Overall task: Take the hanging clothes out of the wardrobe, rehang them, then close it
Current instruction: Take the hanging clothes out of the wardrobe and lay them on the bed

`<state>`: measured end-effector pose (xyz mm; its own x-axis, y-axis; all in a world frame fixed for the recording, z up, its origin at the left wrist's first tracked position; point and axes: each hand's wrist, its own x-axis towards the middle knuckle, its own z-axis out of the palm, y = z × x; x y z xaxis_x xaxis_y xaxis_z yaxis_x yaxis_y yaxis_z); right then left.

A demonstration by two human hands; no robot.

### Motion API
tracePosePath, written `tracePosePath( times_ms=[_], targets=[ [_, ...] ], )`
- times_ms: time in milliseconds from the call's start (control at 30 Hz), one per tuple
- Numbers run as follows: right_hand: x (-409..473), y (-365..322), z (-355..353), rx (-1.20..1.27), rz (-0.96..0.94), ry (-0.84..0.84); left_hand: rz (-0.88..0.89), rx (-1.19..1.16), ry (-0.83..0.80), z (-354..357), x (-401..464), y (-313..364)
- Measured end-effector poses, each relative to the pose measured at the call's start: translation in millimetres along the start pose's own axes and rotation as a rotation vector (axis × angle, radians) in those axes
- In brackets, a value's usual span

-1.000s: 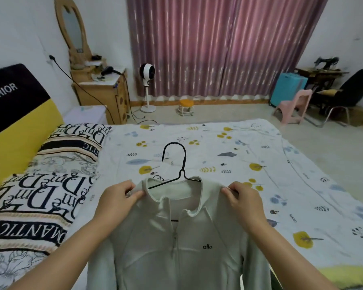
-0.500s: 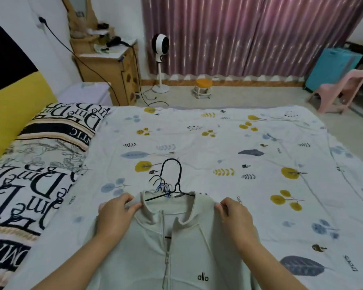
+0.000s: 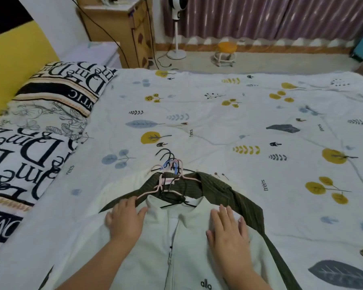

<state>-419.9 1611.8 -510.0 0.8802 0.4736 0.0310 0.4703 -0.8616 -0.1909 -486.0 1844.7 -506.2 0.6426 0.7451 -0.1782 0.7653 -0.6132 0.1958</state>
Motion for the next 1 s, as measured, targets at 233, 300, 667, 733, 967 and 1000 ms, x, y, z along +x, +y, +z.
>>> tracePosePath(
  times_ms=[233,300,667,733,967,1000],
  targets=[
    [5.2,3.7,-4.9,-0.11,0.017,-0.278,0.167,0.188,-0.26,-1.6,-31.2,-14.0],
    [8.4,-3.7,-27.0,-0.088,0.019,-0.379,0.196,0.238,-0.34,-10.7,-36.9,-19.7],
    [-3.0,-61.1,-135.9,0.107,-0.087,-0.437,0.307,0.114,-0.32,-146.7,-68.0,-24.4],
    [-13.4,-79.4,-162.5,0.151,-0.137,-0.42,0.33,0.106,-0.314,-182.1,-82.4,-30.9],
    [-65.6,-155.6,-253.5,0.18,-0.286,-0.338,0.396,0.006,-0.254,-299.8,-153.6,-76.7],
    [-75.2,-166.3,-265.0,0.181,-0.309,-0.335,0.404,-0.004,-0.246,-314.2,-165.5,-86.2]
  ],
)
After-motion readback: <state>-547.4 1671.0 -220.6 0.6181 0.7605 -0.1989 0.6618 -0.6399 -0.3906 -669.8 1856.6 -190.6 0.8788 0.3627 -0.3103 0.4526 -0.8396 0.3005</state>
